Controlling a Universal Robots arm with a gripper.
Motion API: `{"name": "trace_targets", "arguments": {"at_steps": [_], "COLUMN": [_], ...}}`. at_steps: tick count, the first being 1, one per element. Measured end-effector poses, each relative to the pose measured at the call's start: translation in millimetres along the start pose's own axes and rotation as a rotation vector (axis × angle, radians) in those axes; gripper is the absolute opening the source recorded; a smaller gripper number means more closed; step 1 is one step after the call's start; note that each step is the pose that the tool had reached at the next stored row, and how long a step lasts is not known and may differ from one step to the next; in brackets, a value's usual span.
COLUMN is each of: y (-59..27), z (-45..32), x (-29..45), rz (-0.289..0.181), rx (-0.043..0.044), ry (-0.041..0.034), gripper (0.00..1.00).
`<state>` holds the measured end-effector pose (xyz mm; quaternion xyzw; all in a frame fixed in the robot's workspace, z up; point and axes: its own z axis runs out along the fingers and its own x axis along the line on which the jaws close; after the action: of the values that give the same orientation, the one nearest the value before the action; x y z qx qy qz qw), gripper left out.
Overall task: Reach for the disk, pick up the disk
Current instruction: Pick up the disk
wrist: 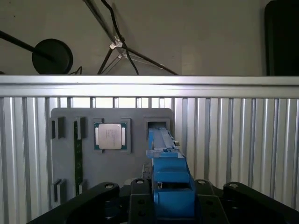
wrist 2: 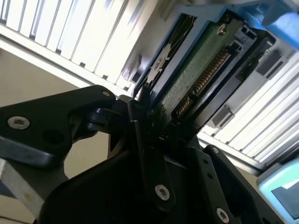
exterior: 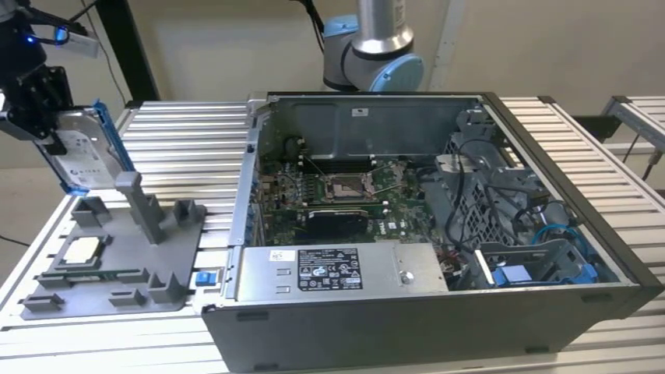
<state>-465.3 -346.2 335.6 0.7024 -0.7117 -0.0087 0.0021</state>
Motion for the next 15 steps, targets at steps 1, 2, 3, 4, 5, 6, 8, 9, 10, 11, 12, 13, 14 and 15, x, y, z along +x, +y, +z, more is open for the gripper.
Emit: {"name": "trace_targets", "arguments": {"at_steps": [1,2,3,4,5,6,8,9,10,11,12,13,14,15], "y": [0.0,0.1,0.1,0.2,0.2,0.2,0.3,0.3,0.3,0.4,0.4,0.4,0.4,0.5], "z": [-2.2,-4.8,-7.6,-10.4,-12.9,-15.2,-19.4,-21.2,-22.9,-24.3,-25.3,-26.0,-26.7,-27.4], "x": [0.0,0.0,-0.1,-0.1,-0.1,-0.1,-0.2,-0.2,-0.2,-0.2,-0.2,-0.2,-0.2,-0.2], "rz": [0.000,0.000,0.000,0.000,0.000,0.000,0.000,0.000,0.000,0.000,0.000,0.000,0.000,0.000], "rx": [0.0000,0.0000,-0.0002,-0.0001,-0.0001,-0.0001,-0.0002,-0.0001,-0.0001,0.0000,-0.0001,0.0000,0.0001,0.0001], "ry": [0.0000,0.0000,0.0001,0.0000,0.0001,0.0001,0.0001,0.0001,0.0001,0.0000,0.0001,0.0000,0.0000,0.0000], "gripper": [0.00,0.00,0.00,0.00,0.00,0.00,0.00,0.00,0.00,0.00,0.00,0.00,0.00,0.00]}}
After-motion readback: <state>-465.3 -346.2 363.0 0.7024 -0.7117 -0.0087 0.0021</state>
